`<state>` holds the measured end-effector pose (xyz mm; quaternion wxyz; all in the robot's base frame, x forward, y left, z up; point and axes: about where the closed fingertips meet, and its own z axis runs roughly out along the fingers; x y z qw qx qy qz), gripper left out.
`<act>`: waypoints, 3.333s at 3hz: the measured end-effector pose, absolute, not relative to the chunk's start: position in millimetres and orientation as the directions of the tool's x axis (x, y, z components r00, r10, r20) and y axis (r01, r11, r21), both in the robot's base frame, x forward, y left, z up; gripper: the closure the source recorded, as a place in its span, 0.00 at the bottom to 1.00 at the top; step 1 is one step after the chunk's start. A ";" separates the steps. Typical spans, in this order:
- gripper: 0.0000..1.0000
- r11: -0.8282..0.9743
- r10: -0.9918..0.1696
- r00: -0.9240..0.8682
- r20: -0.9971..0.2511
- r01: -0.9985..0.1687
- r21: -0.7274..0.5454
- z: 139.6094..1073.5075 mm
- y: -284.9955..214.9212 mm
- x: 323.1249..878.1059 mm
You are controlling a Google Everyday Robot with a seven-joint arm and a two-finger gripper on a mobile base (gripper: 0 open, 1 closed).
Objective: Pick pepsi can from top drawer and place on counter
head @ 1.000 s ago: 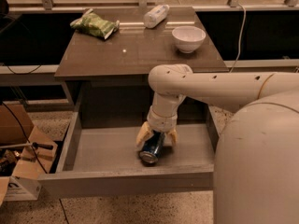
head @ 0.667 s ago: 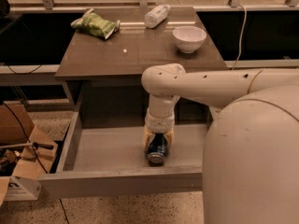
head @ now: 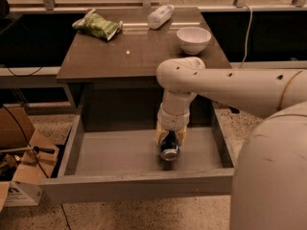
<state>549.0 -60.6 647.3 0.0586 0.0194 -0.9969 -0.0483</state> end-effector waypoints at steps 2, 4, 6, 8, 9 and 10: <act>1.00 0.907 -0.065 -0.991 -0.114 -0.106 0.407 701.5 -71.0 570.2; 1.00 0.795 -0.187 -0.889 -0.419 -0.387 0.468 804.8 -94.3 600.1; 1.00 0.742 -0.306 -0.613 -0.728 -0.633 0.221 917.1 -108.8 655.8; 1.00 0.706 -0.344 -0.463 -0.817 -0.701 0.100 937.7 -103.2 684.0; 1.00 0.694 -0.325 -0.406 -0.854 -0.716 0.076 904.6 -65.0 704.1; 1.00 0.690 -0.295 -0.333 -0.896 -0.723 0.041 891.5 -40.8 730.1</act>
Offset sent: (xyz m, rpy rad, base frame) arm 0.0356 -0.0169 0.1151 0.5635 -0.4177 0.3019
